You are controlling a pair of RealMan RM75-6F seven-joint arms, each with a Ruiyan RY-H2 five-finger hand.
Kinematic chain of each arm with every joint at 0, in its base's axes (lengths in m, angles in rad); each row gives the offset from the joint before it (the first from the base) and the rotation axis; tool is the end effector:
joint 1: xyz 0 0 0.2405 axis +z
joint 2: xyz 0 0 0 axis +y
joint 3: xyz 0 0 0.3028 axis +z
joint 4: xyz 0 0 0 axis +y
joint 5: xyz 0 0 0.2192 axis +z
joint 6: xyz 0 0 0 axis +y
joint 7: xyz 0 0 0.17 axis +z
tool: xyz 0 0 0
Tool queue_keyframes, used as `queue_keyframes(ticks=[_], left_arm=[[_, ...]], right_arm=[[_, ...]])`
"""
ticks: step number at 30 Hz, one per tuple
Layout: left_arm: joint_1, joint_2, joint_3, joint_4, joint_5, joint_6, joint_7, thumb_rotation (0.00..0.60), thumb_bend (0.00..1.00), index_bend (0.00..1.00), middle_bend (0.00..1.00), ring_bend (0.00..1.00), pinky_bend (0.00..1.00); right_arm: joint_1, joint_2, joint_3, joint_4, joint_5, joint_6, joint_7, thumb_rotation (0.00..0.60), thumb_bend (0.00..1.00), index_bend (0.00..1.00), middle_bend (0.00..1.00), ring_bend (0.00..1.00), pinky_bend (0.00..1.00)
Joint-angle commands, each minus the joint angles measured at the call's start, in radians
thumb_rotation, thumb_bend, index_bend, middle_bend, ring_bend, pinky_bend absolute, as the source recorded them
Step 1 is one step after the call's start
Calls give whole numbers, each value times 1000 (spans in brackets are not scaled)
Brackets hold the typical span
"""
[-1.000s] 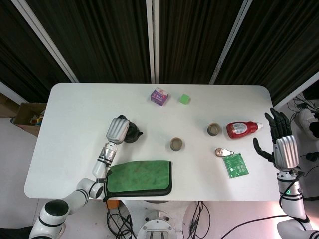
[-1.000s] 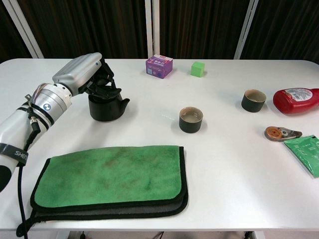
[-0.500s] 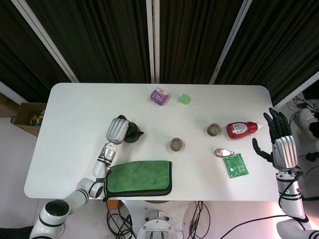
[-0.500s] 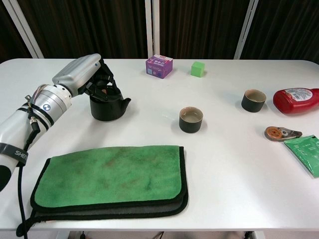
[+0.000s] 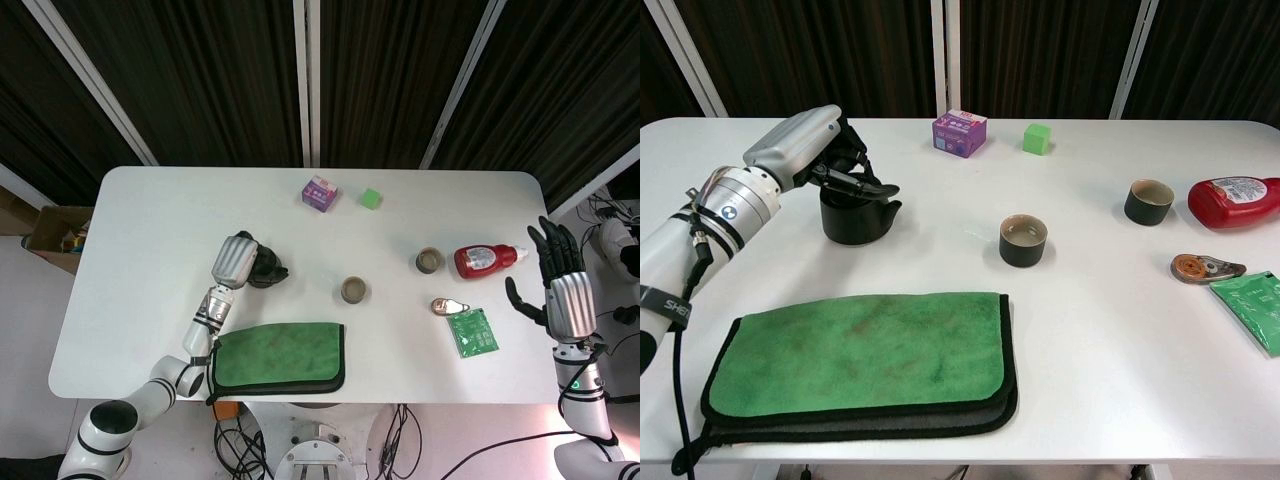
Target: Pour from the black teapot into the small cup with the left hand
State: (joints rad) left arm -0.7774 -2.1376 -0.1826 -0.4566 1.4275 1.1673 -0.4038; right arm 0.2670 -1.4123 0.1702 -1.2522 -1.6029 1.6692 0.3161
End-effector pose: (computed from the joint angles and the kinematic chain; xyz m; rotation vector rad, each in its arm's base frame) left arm -0.1929 0.4304 -0.1294 -1.6092 -1.0006 -1.3194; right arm -0.3160 -0.2933 0.1370 1.3016 -0.7312 1.4685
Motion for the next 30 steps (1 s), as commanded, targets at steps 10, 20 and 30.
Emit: queue_keyframes(ticks=[10, 20, 30], left_arm=[[-1, 1, 13, 8, 14, 3, -10, 237, 72, 950, 987, 954, 430], [-8, -10, 21, 29, 22, 1, -23, 168, 84, 848, 903, 843, 440], [-13, -13, 24, 47, 29, 16, -38, 146, 84, 675, 758, 642, 435]], right_arm=[[-2, 1, -1, -2, 1, 1, -1, 600, 365, 0, 0, 0, 0], [-4, 3, 0, 0, 3, 2, 2, 600, 365, 0, 0, 0, 0], [-5, 2, 0, 2, 3, 2, 5, 600, 364, 0, 0, 0, 0]])
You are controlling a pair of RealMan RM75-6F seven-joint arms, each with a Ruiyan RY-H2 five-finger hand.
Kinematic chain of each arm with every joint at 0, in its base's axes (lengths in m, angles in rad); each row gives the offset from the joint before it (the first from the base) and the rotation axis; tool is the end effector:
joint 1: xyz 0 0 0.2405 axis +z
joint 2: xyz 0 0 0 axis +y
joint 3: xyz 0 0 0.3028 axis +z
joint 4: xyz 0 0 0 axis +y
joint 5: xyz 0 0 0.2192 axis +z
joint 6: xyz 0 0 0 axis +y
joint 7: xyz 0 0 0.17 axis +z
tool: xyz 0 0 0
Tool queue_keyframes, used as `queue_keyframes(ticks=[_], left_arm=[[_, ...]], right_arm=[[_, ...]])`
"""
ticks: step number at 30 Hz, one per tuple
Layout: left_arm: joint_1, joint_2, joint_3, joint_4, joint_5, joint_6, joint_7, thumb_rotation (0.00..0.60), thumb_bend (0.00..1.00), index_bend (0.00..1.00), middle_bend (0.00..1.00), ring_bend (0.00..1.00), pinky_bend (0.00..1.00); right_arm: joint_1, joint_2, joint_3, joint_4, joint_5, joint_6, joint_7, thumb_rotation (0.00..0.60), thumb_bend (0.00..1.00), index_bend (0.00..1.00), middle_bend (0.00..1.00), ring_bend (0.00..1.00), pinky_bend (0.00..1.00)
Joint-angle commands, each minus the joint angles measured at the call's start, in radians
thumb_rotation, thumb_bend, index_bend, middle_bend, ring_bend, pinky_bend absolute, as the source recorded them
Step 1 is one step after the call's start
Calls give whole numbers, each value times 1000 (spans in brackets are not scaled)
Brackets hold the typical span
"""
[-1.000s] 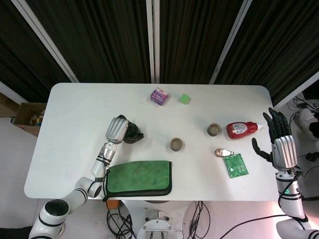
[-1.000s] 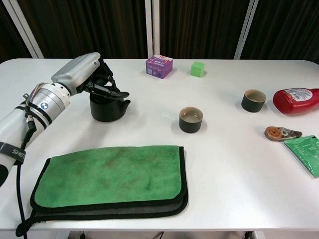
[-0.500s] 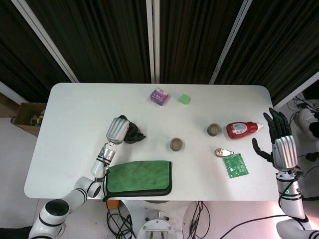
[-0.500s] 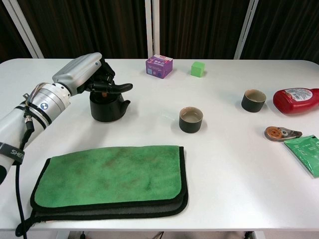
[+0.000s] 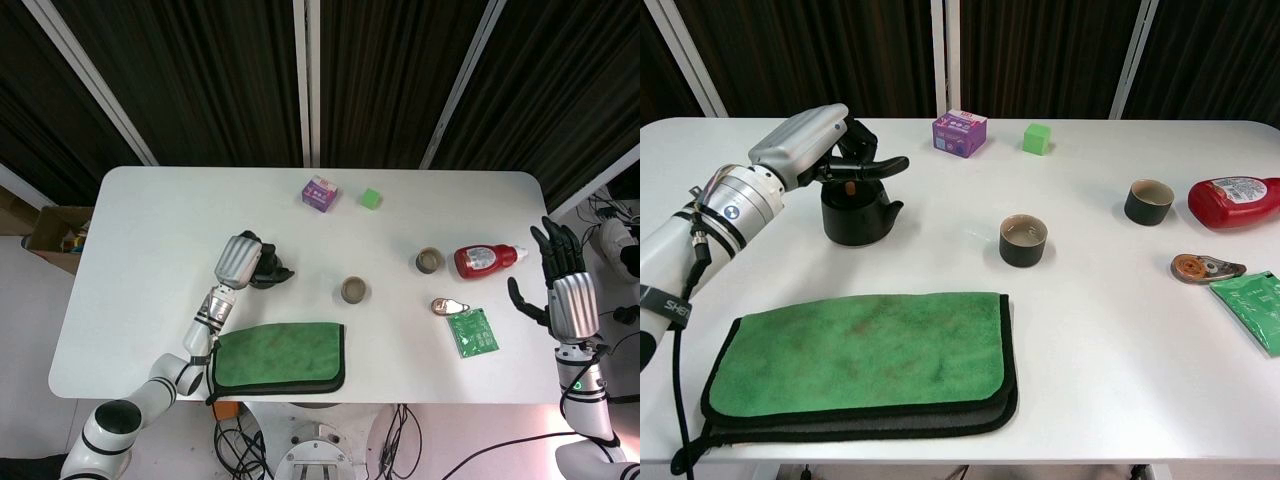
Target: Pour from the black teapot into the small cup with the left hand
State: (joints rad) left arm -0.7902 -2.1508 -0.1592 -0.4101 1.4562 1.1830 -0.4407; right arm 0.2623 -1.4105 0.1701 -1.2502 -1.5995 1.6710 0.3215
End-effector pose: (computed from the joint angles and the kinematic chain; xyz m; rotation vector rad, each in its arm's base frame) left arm -0.1877 0.4307 -0.1308 -1.6509 -0.9651 -1.3371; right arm -0.3183 -0.2919 0.1383 1.2953 -0.7345 1.4661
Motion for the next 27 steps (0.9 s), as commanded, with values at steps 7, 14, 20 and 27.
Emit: queue_keyframes(ticks=[7, 14, 20, 27], left_arm=[[1, 4, 5, 3, 4, 5, 0, 145, 84, 607, 645, 573, 431], [-4, 8, 4, 13, 8, 24, 12, 144, 84, 410, 494, 439, 356], [-2, 10, 2, 36, 9, 52, 48, 139, 87, 211, 378, 344, 283], [40, 124, 14, -67, 39, 197, 122, 88, 87, 91, 134, 54, 145]], right_arm=[[1, 1, 0, -3, -2, 1, -3, 600, 364, 0, 0, 0, 0], [2, 3, 1, -10, -5, 2, -9, 600, 364, 0, 0, 0, 0], [3, 2, 1, -12, -5, 2, -11, 600, 364, 0, 0, 0, 0], [-3, 9, -1, -10, -5, 5, -14, 600, 364, 0, 0, 0, 0]])
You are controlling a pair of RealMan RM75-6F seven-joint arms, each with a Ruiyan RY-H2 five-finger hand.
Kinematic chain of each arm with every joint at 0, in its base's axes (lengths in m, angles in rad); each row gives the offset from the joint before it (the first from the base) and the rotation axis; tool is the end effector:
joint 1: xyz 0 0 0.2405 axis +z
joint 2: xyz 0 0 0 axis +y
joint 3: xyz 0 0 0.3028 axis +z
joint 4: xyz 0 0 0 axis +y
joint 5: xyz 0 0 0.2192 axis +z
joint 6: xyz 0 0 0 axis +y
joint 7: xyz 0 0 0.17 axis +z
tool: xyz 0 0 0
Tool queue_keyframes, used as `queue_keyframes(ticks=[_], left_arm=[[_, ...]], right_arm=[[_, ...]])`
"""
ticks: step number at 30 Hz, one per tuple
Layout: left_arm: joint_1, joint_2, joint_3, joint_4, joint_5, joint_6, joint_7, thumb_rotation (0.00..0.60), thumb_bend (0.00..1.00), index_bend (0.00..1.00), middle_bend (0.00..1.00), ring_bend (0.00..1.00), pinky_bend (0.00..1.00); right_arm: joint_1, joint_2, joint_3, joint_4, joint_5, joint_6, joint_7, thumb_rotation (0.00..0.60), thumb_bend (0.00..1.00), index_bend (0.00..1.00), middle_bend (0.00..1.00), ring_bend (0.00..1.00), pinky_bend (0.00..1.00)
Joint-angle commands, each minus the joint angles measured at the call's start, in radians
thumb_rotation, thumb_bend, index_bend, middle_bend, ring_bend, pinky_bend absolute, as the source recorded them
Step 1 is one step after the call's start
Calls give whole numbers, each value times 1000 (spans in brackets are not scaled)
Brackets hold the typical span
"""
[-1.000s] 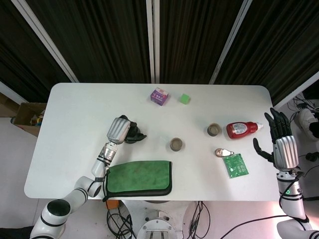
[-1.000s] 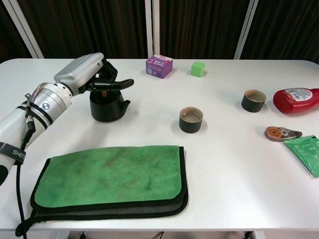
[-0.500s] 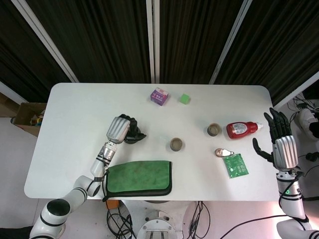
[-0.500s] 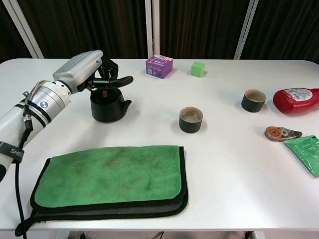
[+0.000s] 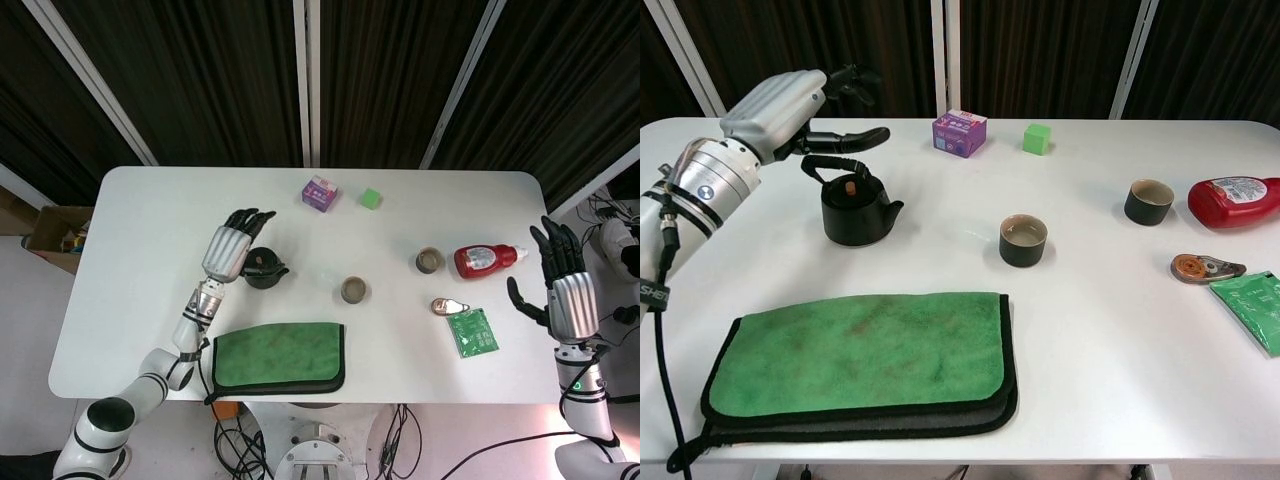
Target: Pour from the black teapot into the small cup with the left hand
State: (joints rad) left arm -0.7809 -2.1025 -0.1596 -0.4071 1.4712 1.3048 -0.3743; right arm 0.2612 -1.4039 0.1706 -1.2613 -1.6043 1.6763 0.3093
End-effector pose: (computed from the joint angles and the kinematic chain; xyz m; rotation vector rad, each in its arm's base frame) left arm -0.1918 0.4369 -0.0930 -1.6141 -0.7599 -1.3706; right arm -0.3162 -0.2909 0.1404 1.2977 -0.7225 1.4657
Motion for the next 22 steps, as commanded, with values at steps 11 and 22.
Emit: queue_keyframes(ticks=[11, 22], left_arm=[[398, 871, 258, -1101, 64, 268, 584, 83, 61, 20, 49, 6, 126], [653, 807, 349, -999, 80, 399, 487, 93, 61, 23, 49, 6, 127]], right_arm=[[-72, 192, -139, -133, 89, -228, -281, 600, 325, 0, 0, 0, 0], [-109, 160, -152, -43, 151, -286, -261, 600, 337, 0, 0, 0, 0]])
